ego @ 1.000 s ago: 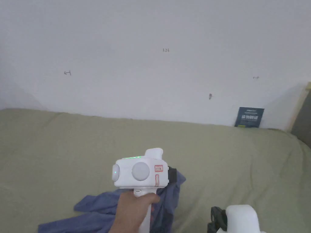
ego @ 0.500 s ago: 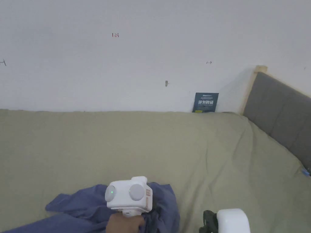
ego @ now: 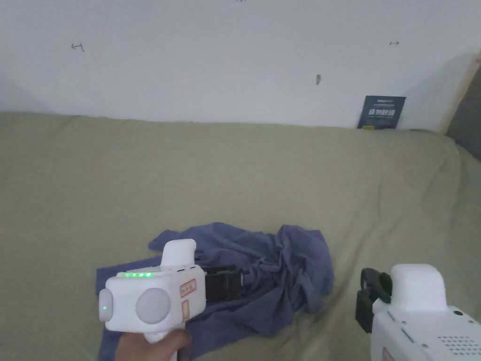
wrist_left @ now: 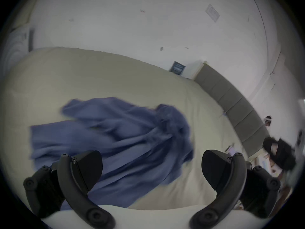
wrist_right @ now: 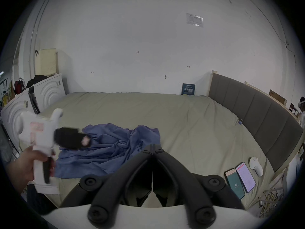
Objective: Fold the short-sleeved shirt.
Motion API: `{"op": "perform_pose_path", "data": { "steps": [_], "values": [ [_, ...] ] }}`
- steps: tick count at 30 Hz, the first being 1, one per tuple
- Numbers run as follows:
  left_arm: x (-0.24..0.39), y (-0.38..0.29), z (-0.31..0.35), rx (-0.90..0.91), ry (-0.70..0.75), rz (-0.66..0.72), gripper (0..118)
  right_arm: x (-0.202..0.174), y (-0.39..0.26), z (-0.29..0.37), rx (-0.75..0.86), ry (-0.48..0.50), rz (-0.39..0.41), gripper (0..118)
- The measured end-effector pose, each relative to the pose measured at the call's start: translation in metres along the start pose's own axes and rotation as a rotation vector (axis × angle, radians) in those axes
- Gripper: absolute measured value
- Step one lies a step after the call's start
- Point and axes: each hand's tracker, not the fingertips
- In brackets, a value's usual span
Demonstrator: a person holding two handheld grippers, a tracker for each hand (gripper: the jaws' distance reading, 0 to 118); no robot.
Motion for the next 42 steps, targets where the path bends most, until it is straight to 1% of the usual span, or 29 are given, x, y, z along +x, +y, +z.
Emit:
{"op": "perform_pose_path", "data": {
  "steps": [1, 2, 3, 4, 5, 6, 7, 8, 10, 13, 14, 15, 16, 17, 18, 19, 20, 21, 25, 27, 29, 30, 32, 33, 34, 35, 37, 38, 42],
  "values": [
    [-0.021, -0.009, 0.015, -0.002, 0.048, -0.005, 117, -0.005, -0.001, 0.002, -0.002, 0.009, -0.002, 0],
    [-0.043, -0.018, 0.031, 0.032, 0.085, 0.004, 93, -0.010, -0.002, 0.003, -0.007, 0.020, -0.002, 0],
    [-0.058, -0.023, 0.038, 0.002, 0.131, 0.026, 37, -0.015, -0.004, 0.005, -0.005, 0.024, 0.002, 0],
    [-0.073, -0.026, 0.038, -0.027, 0.195, 0.034, 0, -0.019, -0.006, 0.008, 0.000, 0.035, 0.012, 0],
    [-0.089, -0.032, 0.044, -0.074, 0.287, 0.077, 0, -0.023, -0.007, 0.008, -0.002, 0.041, 0.022, 0],
    [-0.103, -0.030, 0.046, -0.120, 0.267, 0.082, 0, -0.026, -0.006, 0.008, -0.007, 0.045, 0.030, 0],
    [-0.117, -0.018, 0.045, -0.135, 0.240, 0.138, 0, -0.029, -0.006, 0.007, -0.008, 0.047, 0.035, 0],
    [-0.126, -0.009, 0.046, -0.138, 0.266, 0.160, 0, -0.031, -0.007, 0.008, -0.009, 0.054, 0.035, 0],
    [-0.133, 0.019, 0.039, -0.110, 0.309, 0.108, 0, -0.035, -0.007, 0.008, -0.011, 0.061, 0.037, 0],
    [-0.148, 0.079, 0.005, -0.203, 0.317, 0.193, 0, -0.039, -0.008, 0.005, -0.025, 0.072, 0.048, 0],
    [-0.156, 0.103, -0.013, -0.183, 0.338, 0.175, 0, -0.040, -0.009, 0.005, -0.028, 0.071, 0.050, 0],
    [-0.153, 0.116, -0.022, -0.241, 0.330, 0.215, 0, -0.040, -0.009, 0.005, -0.030, 0.071, 0.051, 0],
    [-0.151, 0.123, -0.033, -0.264, 0.380, 0.216, 0, -0.040, -0.010, 0.005, -0.033, 0.072, 0.049, 0],
    [-0.151, 0.131, -0.045, -0.314, 0.407, 0.207, 9, -0.039, -0.010, 0.004, -0.036, 0.070, 0.047, 0],
    [-0.149, 0.138, -0.057, -0.327, 0.431, 0.209, 36, -0.038, -0.011, 0.004, -0.039, 0.066, 0.046, 0],
    [-0.149, 0.142, -0.061, -0.351, 0.445, 0.226, 78, -0.036, -0.011, 0.004, -0.043, 0.061, 0.046, 0],
    [-0.146, 0.144, -0.072, -0.397, 0.451, 0.236, 115, -0.034, -0.013, 0.003, -0.044, 0.052, 0.044, 0],
    [-0.145, 0.140, -0.079, -0.427, 0.466, 0.252, 116, -0.032, -0.014, 0.003, -0.046, 0.049, 0.043, 0],
    [-0.150, 0.138, -0.105, -0.396, 0.439, 0.283, 114, -0.024, -0.017, -0.004, -0.068, 0.031, 0.043, 0],
    [-0.152, 0.130, -0.110, -0.431, 0.451, 0.290, 114, -0.021, -0.018, -0.007, -0.076, 0.023, 0.043, 0],
    [-0.149, 0.124, -0.114, -0.432, 0.451, 0.272, 110, -0.018, -0.017, -0.008, -0.078, 0.019, 0.044, 0],
    [-0.148, 0.121, -0.116, -0.444, 0.436, 0.272, 104, -0.018, -0.016, -0.008, -0.077, 0.018, 0.045, 0],
    [-0.147, 0.120, -0.121, -0.458, 0.495, 0.250, 82, -0.017, -0.015, -0.008, -0.073, 0.012, 0.050, 0],
    [-0.143, 0.120, -0.118, -0.449, 0.520, 0.198, 77, -0.017, -0.014, -0.008, -0.070, 0.012, 0.049, 0],
    [-0.142, 0.121, -0.118, -0.448, 0.486, 0.171, 74, -0.016, -0.014, -0.008, -0.067, 0.012, 0.047, 0],
    [-0.143, 0.121, -0.114, -0.456, 0.482, 0.188, 62, -0.015, -0.013, -0.008, -0.064, 0.013, 0.046, 0],
    [-0.140, 0.122, -0.107, -0.441, 0.479, 0.200, 9, -0.014, -0.013, -0.007, -0.059, 0.008, 0.049, 0],
    [-0.138, 0.121, -0.106, -0.450, 0.422, 0.223, 8, -0.014, -0.013, -0.006, -0.056, 0.005, 0.047, 0],
    [-0.131, 0.117, -0.102, -0.476, 0.435, 0.161, 8, -0.010, -0.012, -0.002, -0.050, 0.018, 0.026, 0]
  ]
}}
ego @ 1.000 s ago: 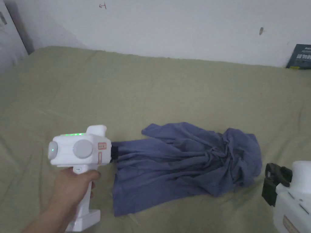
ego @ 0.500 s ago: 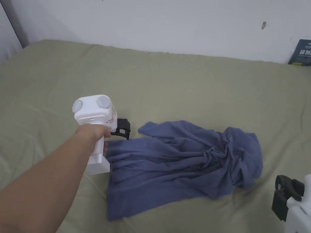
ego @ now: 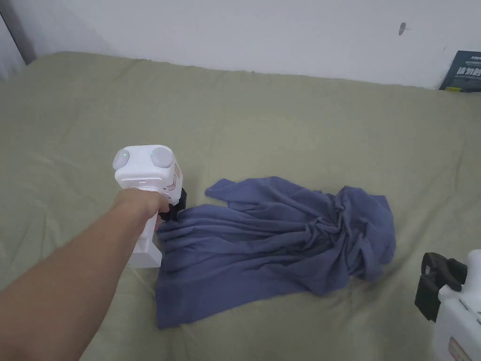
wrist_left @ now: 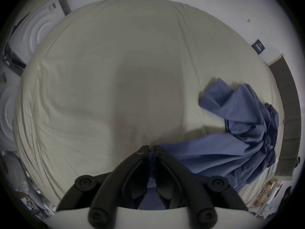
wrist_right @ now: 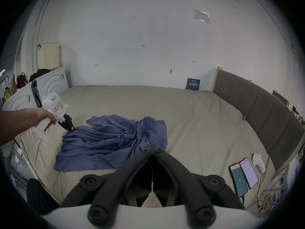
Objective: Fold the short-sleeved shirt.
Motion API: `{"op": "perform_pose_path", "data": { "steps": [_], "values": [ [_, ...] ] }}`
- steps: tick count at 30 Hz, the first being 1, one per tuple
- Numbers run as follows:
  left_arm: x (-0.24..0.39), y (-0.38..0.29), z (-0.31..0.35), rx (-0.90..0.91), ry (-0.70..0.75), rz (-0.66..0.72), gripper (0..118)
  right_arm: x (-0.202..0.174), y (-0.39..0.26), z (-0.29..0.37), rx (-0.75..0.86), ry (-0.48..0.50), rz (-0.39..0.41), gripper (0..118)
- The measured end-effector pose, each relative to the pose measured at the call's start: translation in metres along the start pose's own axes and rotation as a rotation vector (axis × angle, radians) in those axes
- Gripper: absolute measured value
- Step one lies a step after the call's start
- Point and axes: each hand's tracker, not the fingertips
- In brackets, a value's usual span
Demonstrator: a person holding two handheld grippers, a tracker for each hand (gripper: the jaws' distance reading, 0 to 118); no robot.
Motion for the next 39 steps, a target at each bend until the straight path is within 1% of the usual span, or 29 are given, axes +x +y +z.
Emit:
{"op": "perform_pose_path", "data": {
  "steps": [1, 2, 3, 6, 7, 9, 11, 13, 15, 16, 17, 18, 19, 20, 21, 22, 23, 24, 25, 27, 29, 33, 34, 35, 36, 37, 38, 39],
  "values": [
    [-0.003, 0.000, 0.001, 0.013, -0.009, 0.021, 8, 0.001, 0.000, 0.002, 0.002, -0.001, 0.000, 0],
    [-0.007, -0.002, 0.006, 0.043, -0.058, 0.063, 8, 0.003, 0.000, 0.004, 0.004, 0.000, 0.001, 0],
    [-0.010, -0.004, 0.013, 0.070, -0.074, 0.072, 8, 0.005, 0.000, 0.004, 0.004, 0.001, 0.003, 0],
    [-0.018, -0.014, 0.035, 0.147, -0.087, 0.002, 8, 0.011, 0.003, -0.002, -0.018, 0.000, 0.014, 0],
    [-0.021, -0.020, 0.043, 0.182, -0.126, -0.007, 8, 0.016, 0.004, -0.008, -0.035, 0.020, 0.007, 0],
    [-0.030, -0.032, 0.053, 0.236, -0.154, -0.004, 8, 0.029, 0.007, -0.028, -0.092, 0.051, -0.032, 0],
    [-0.036, -0.040, 0.057, 0.255, -0.170, -0.005, 8, 0.045, 0.011, -0.057, -0.163, 0.069, -0.090, 0],
    [-0.040, -0.046, 0.057, 0.259, -0.202, -0.007, 8, 0.059, 0.020, -0.092, -0.275, 0.049, -0.118, 1],
    [-0.044, -0.049, 0.057, 0.267, -0.214, -0.006, 8, 0.071, 0.028, -0.127, -0.326, 0.047, -0.159, 1],
    [-0.045, -0.049, 0.056, 0.281, -0.232, -0.007, 8, 0.078, 0.033, -0.146, -0.353, 0.053, -0.196, 1],
    [-0.045, -0.048, 0.055, 0.288, -0.248, -0.009, 8, 0.085, 0.038, -0.165, -0.367, 0.058, -0.252, 1],
    [-0.046, -0.047, 0.054, 0.293, -0.261, -0.007, 8, 0.092, 0.041, -0.185, -0.367, 0.067, -0.333, 10],
    [-0.046, -0.046, 0.053, 0.295, -0.274, -0.006, 8, 0.096, 0.045, -0.203, -0.400, 0.047, -0.378, 39],
    [-0.046, -0.044, 0.053, 0.291, -0.285, -0.008, 8, 0.098, 0.050, -0.225, -0.461, 0.017, -0.377, 93],
    [-0.044, -0.043, 0.052, 0.292, -0.300, -0.015, 8, 0.099, 0.053, -0.244, -0.526, 0.013, -0.359, 118],
    [-0.044, -0.041, 0.051, 0.296, -0.312, -0.016, 8, 0.098, 0.056, -0.256, -0.553, -0.006, -0.336, 118],
    [-0.042, -0.038, 0.050, 0.298, -0.329, -0.025, 8, 0.097, 0.059, -0.272, -0.515, -0.037, -0.308, 118],
    [-0.041, -0.036, 0.050, 0.301, -0.341, -0.033, 8, 0.098, 0.060, -0.285, -0.525, -0.046, -0.326, 118],
    [-0.037, -0.035, 0.050, 0.303, -0.356, -0.041, 8, 0.101, 0.062, -0.300, -0.545, -0.078, -0.370, 118],
    [-0.034, -0.029, 0.048, 0.317, -0.350, -0.071, 8, 0.105, 0.063, -0.320, -0.605, -0.060, -0.507, 118],
    [-0.031, -0.027, 0.047, 0.337, -0.351, -0.094, 8, 0.105, 0.062, -0.341, -0.623, -0.073, -0.583, 118],
    [-0.030, -0.023, 0.041, 0.338, -0.367, -0.115, 8, 0.095, 0.065, -0.365, -0.635, -0.086, -0.581, 118],
    [-0.030, -0.023, 0.038, 0.335, -0.369, -0.115, 8, 0.089, 0.066, -0.363, -0.655, -0.086, -0.580, 118],
    [-0.031, -0.022, 0.035, 0.333, -0.368, -0.113, 8, 0.085, 0.066, -0.368, -0.697, -0.081, -0.579, 115],
    [-0.031, -0.023, 0.032, 0.321, -0.373, -0.107, 8, 0.083, 0.065, -0.372, -0.719, -0.074, -0.575, 107],
    [-0.032, -0.023, 0.030, 0.318, -0.370, -0.107, 8, 0.079, 0.065, -0.375, -0.729, -0.067, -0.564, 92],
    [-0.033, -0.023, 0.027, 0.315, -0.368, -0.103, 8, 0.075, 0.065, -0.372, -0.728, -0.071, -0.557, 67],
    [-0.034, -0.023, 0.024, 0.311, -0.364, -0.100, 8, 0.071, 0.063, -0.372, -0.751, -0.083, -0.539, 62]
  ]
}}
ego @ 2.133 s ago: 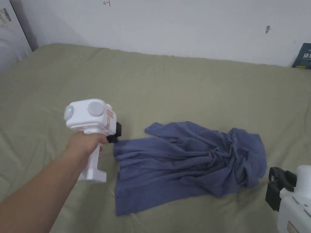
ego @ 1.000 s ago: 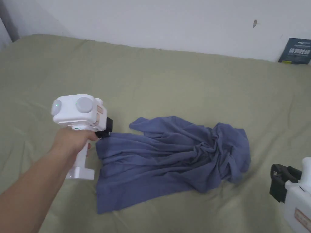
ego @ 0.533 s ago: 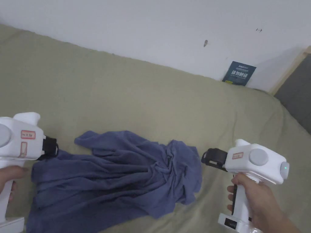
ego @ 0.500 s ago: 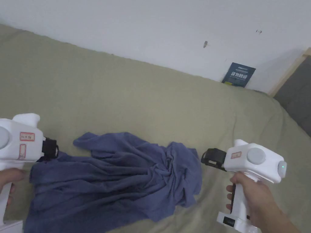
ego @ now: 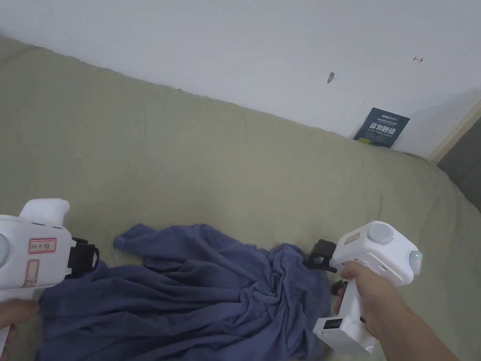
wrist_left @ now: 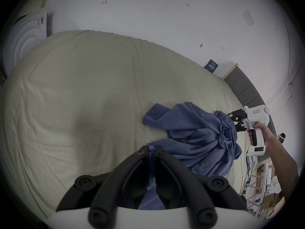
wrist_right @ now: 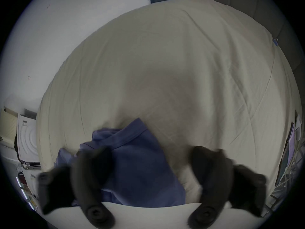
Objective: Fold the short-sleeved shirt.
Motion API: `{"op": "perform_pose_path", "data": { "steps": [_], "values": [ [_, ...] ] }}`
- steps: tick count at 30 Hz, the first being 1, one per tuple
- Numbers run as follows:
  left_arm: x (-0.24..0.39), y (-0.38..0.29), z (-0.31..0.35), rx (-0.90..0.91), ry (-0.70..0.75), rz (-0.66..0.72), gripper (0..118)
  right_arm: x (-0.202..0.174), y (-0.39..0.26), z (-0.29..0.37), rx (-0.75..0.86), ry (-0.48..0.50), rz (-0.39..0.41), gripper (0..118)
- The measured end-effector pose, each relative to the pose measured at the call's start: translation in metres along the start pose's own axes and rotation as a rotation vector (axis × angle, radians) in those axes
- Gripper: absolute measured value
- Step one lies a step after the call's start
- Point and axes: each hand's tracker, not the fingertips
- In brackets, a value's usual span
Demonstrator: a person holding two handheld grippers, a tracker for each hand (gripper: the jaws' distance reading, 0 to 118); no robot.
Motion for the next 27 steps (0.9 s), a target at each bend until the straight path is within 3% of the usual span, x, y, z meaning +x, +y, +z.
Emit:
{"op": "perform_pose_path", "data": {
  "steps": [2, 3, 4, 5, 7, 11, 14, 17, 19, 22, 25, 27],
  "values": [
    [-0.002, -0.001, -0.003, -0.002, 0.005, -0.001, 8, 0.003, -0.002, -0.001, 0.023, -0.087, 0.003, 54],
    [-0.003, -0.001, -0.005, -0.003, 0.011, -0.001, 8, 0.006, -0.006, 0.001, 0.027, -0.068, -0.019, 43],
    [-0.004, -0.002, -0.007, -0.004, 0.023, -0.005, 8, 0.010, -0.007, 0.003, 0.026, -0.065, -0.022, 28],
    [-0.004, -0.003, -0.008, 0.001, 0.055, -0.020, 8, 0.011, -0.008, 0.007, 0.034, -0.085, 0.016, 3],
    [-0.005, -0.004, -0.009, 0.013, 0.074, -0.036, 8, 0.014, -0.011, 0.016, 0.036, -0.046, 0.084, 3],
    [-0.006, -0.006, -0.007, 0.048, 0.106, -0.026, 8, 0.025, -0.020, 0.049, 0.115, 0.048, 0.065, 2],
    [-0.003, -0.006, 0.011, 0.110, 0.093, -0.014, 7, 0.031, -0.028, 0.085, 0.194, 0.099, 0.100, 2],
    [0.007, -0.004, 0.035, 0.149, 0.073, 0.003, 6, 0.035, -0.036, 0.125, 0.213, 0.241, 0.170, 2],
    [0.015, -0.003, 0.053, 0.198, 0.086, -0.022, 6, 0.035, -0.042, 0.152, 0.273, 0.228, 0.212, 2],
    [0.029, -0.001, 0.083, 0.261, 0.070, -0.058, 5, 0.038, -0.048, 0.195, 0.331, 0.324, 0.202, 2],
    [0.043, 0.009, 0.119, 0.355, 0.076, -0.086, 5, 0.025, -0.061, 0.244, 0.454, 0.340, 0.318, 2],
    [0.051, 0.020, 0.146, 0.424, 0.093, -0.104, 5, 0.018, -0.065, 0.277, 0.484, 0.372, 0.354, 2]
  ]
}}
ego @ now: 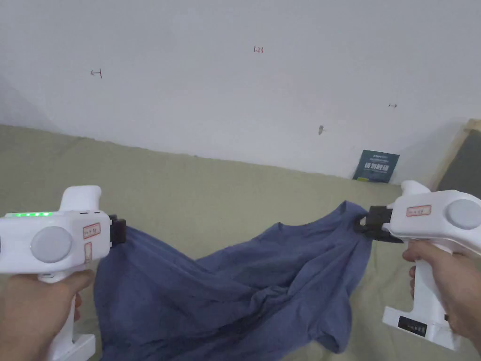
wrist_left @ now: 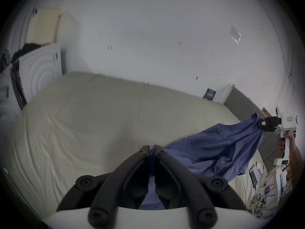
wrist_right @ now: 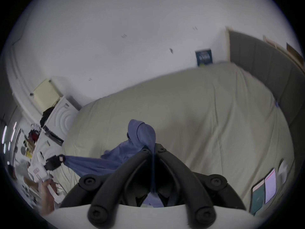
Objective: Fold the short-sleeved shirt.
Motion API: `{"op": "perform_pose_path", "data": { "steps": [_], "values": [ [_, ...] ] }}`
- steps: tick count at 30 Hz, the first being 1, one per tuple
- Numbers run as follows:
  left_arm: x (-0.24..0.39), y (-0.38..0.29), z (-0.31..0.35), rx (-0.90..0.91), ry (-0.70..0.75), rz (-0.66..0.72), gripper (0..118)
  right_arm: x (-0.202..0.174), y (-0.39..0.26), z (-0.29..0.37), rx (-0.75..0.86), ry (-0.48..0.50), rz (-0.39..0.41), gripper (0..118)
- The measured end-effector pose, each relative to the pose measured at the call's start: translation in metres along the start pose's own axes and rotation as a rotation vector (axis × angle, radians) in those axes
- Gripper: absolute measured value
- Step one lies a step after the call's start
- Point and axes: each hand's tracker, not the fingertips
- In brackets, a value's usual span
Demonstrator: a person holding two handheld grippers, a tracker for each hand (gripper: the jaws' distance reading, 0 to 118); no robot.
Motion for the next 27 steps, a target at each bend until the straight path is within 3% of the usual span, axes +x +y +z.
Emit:
{"op": "perform_pose_path", "data": {
  "steps": [5, 11, 15, 22, 27],
  "values": [
    [0.009, 0.082, 0.054, 0.168, -0.031, 0.015, 5, -0.036, 0.050, 0.067, 0.219, 0.044, 0.056, 2],
    [0.020, 0.194, 0.114, 0.376, 0.015, -0.016, 5, -0.069, 0.129, 0.130, 0.374, 0.047, 0.055, 2],
    [0.026, 0.249, 0.121, 0.405, -0.001, 0.002, 5, -0.080, 0.164, 0.149, 0.447, 0.044, 0.025, 2],
    [0.027, 0.271, 0.103, 0.425, 0.006, 0.015, 5, -0.076, 0.183, 0.137, 0.496, 0.018, 0.034, 2],
    [0.018, 0.229, 0.053, 0.353, 0.005, 0.025, 5, -0.049, 0.151, 0.080, 0.424, -0.009, 0.023, 2]
  ]
}}
